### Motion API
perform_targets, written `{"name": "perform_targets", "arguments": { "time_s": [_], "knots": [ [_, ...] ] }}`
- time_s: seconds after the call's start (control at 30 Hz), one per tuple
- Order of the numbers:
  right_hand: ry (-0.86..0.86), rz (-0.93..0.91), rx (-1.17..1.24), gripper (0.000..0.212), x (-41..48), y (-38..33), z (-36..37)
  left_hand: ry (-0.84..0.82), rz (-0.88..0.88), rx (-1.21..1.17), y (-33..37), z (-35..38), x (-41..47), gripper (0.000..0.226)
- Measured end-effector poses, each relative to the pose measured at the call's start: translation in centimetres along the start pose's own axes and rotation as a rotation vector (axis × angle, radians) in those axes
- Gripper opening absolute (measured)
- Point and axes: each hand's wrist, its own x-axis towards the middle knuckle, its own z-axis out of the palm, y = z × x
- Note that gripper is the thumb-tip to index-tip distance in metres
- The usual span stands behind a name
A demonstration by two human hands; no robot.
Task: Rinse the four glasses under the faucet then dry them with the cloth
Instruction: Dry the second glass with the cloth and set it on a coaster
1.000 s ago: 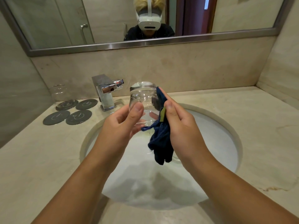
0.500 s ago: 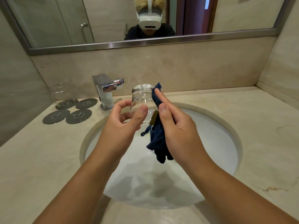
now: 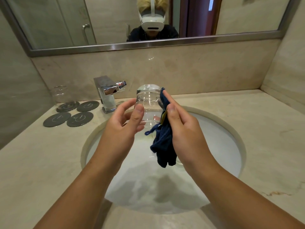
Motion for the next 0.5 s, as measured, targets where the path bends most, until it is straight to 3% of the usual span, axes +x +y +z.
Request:
{"name": "perform_targets", "arguments": {
  "time_s": [0.23,0.37,0.5],
  "knots": [
    [-0.034,-0.096,-0.115,0.040,-0.53,-0.03,0.21,0.018,0.021,-0.045,0.15,-0.07,-0.12,0.053],
    [-0.008,0.002,0.043,0.038,-0.20,-0.15,0.21,-0.026,-0.047,-0.192,0.13,-0.17,-0.01,0.063],
    [-0.020,0.070,0.088,0.038,0.04,-0.38,0.06,-0.057,-0.072,-0.160,-0.08,0.03,0.12,0.071]
  ]
}}
